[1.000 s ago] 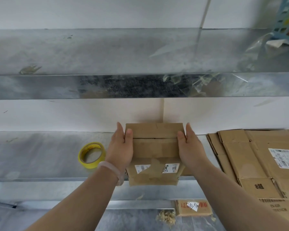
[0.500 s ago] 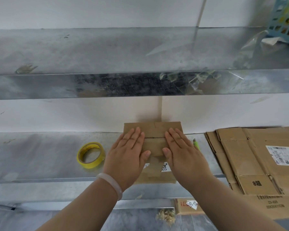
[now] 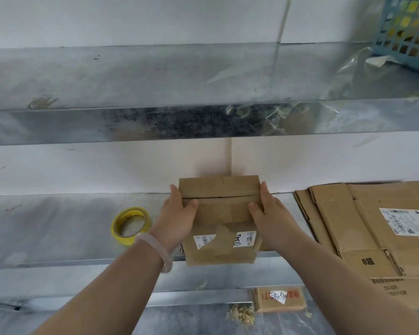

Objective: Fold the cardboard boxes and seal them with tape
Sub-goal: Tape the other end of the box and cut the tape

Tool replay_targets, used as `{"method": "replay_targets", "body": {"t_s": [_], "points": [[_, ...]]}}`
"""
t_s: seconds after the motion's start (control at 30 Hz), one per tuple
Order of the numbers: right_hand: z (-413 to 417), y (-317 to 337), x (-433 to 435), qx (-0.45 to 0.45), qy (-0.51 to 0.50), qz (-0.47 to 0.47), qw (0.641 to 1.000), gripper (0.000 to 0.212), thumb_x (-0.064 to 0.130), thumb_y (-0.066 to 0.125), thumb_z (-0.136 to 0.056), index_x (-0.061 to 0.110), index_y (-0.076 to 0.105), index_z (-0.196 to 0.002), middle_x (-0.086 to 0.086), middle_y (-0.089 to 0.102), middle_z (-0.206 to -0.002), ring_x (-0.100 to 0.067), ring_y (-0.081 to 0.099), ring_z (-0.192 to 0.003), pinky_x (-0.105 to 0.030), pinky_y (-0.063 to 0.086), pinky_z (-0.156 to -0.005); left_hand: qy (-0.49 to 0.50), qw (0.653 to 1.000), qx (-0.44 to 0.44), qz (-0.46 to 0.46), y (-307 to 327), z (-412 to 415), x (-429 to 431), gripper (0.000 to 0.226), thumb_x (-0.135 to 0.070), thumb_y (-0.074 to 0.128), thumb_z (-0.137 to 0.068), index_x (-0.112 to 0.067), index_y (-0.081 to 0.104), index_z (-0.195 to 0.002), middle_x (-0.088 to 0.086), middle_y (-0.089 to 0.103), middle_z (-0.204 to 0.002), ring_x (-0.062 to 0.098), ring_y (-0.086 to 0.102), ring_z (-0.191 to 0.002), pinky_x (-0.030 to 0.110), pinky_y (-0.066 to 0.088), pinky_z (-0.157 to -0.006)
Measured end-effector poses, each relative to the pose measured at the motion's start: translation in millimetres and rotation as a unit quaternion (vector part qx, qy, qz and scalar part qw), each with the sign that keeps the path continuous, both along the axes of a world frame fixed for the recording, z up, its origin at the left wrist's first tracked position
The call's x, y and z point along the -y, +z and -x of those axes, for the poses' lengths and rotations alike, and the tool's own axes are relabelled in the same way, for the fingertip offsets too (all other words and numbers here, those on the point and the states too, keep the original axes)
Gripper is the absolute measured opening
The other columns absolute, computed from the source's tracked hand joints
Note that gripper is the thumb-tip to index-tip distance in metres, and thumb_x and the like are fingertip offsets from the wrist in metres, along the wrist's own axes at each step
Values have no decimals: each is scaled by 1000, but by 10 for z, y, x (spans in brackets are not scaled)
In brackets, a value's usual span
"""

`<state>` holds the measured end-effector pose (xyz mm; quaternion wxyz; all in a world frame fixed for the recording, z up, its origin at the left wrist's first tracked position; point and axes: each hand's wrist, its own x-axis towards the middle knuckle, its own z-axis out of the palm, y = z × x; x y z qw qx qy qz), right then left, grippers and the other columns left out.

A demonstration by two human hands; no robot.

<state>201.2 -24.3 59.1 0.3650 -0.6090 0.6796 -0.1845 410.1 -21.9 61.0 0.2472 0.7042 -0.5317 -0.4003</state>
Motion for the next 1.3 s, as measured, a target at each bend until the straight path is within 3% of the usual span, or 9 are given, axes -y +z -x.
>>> {"method": "replay_targets", "body": {"t_s": [0.17,0.27,0.37,0.43,0.53,0.7,0.93,1.13,1.3], "points": [[4,-147,-238,173,-132,-7,976,69,58,52,-90,28,33,-149,8,54,-135,-16,55,-118,-42,44,-104,-6,997,-81,0,8,-39,-117,68,-34,40,-102,-21,-2,-154,1,39,-144,10,40,-116,21,31,-91],[-31,-172,-420,204,-156,-11,966,44,56,51,-92,25,58,-123,11,65,-106,-12,61,-100,-33,50,-88,35,987,-146,53,-67,-14,-288,62,-23,47,-100,-25,15,-153,-7,46,-138,2,47,-108,13,38,-85],[-15,-38,-571,209,-126,41,969,11,42,53,-96,40,59,-104,20,66,-93,0,61,-89,-14,46,-70,61,975,-197,81,-109,-91,-430,72,-11,61,-91,-37,24,-148,-6,56,-121,2,57,-96,13,45,-71],[-13,79,-685,203,-98,80,971,28,52,55,-89,48,58,-117,23,65,-107,0,60,-102,-22,50,-84,39,975,-201,91,-116,-224,-508,79,-15,73,-79,-46,33,-139,-5,55,-118,10,62,-96,20,49,-71],[-29,193,-835,138,-52,119,982,78,73,46,-72,46,35,-145,25,45,-141,-2,40,-132,-39,39,-110,-23,983,-119,137,-143,-439,-574,69,-41,76,-54,-56,49,-116,-11,47,-123,14,60,-104,25,54,-75],[-184,393,-937,6,73,238,969,71,68,37,-79,48,12,-143,48,4,-138,25,-1,-133,-24,10,-120,-99,974,-44,201,-218,-588,-711,70,-48,77,-58,-58,46,-119,-26,51,-118,3,53,-110,24,54,-84],[-349,111,-789,-167,254,354,884,69,56,48,-89,20,39,-147,6,32,-156,-10,23,-146,-37,14,-122,-74,970,-58,222,-603,-579,-923,66,-40,79,-62,-52,49,-119,-21,55,-115,5,60,-104,27,54,-86],[-440,-109,-552,-182,369,395,822,59,45,51,-94,18,43,-146,3,38,-154,-8,26,-145,-39,10,-122,-31,968,-90,231,-703,-505,-951,75,-18,83,-71,-27,47,-136,-32,50,-118,1,61,-100,28,57,-81],[-372,-73,-357,-202,389,400,805,59,50,46,-96,21,41,-148,3,33,-157,-13,24,-147,-42,20,-119,-44,958,-51,278,-623,-569,-892,84,-16,78,-79,-39,32,-145,-38,40,-130,-2,54,-112,17,54,-80]]}}
